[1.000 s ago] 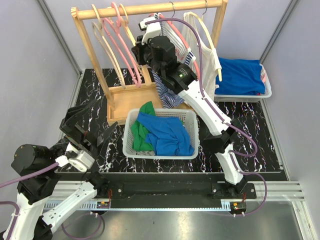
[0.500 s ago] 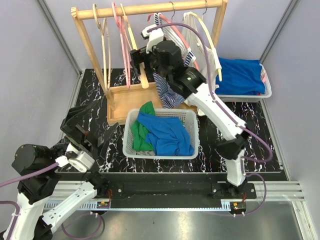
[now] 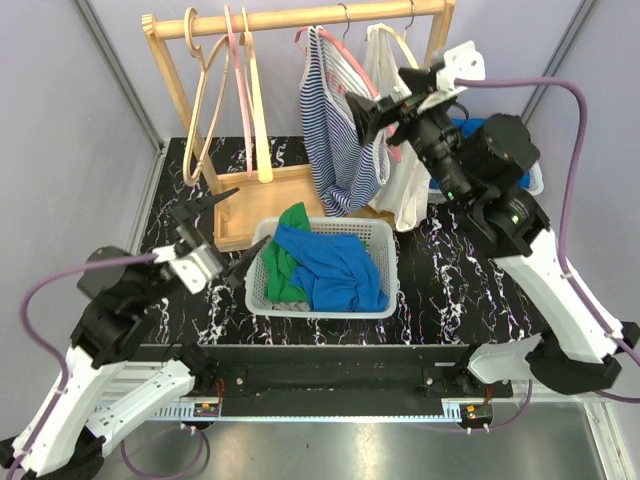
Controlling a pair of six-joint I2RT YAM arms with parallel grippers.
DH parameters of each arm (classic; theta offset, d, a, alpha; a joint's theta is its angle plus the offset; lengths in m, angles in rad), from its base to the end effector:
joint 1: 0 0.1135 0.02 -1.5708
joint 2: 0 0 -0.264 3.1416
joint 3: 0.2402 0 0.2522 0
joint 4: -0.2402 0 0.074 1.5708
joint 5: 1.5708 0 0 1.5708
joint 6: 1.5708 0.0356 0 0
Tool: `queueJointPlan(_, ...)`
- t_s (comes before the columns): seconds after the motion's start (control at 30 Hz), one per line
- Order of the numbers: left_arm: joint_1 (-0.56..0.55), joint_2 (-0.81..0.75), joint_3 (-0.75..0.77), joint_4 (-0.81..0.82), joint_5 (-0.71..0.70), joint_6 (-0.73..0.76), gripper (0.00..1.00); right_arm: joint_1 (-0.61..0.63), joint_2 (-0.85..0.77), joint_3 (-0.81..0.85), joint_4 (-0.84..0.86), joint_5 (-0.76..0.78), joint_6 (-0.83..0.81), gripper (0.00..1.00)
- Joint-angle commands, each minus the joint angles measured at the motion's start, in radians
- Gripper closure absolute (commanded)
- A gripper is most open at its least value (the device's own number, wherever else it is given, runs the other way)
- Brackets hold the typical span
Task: Remove the tank top from the hanger
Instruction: Place the hanger at the clothesline, then pick up the hanger from the clothesline.
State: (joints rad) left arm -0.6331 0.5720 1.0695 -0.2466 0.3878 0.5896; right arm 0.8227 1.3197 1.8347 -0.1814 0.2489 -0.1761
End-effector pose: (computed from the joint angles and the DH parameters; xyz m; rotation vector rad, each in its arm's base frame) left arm 0.0632 -0.0631 0.4526 1.0184 0.8782 -0.2925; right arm 0.1701 0.1704 0.5776 -0.4022 1.1921 0.4061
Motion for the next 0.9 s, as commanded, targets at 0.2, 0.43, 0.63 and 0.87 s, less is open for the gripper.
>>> queueJointPlan(0.2, 0.001, 0.032, -0.003, 0.082, -0.004, -0.116, 0.05, -0.177, 0.259, 0.192, -0.087, -0.096, 0.026, 0.10)
queueJointPlan(0.43, 0.001, 0.017, -0.011, 0.082, 0.023, -0.090, 0.05, -0.240, 0.320, 0.276, -0.133, -0.164, 0.024, 0.14)
queueJointPlan(0.63, 0.001, -0.004, -0.031, 0.102, 0.026, -0.079, 0.05, -0.286, 0.334, 0.291, -0.156, -0.246, 0.064, 0.15)
queueJointPlan(0.87, 0.007, -0.017, -0.040, 0.102, 0.029, -0.073, 0.05, -0.324, 0.398, 0.423, -0.237, -0.336, 0.102, 0.19)
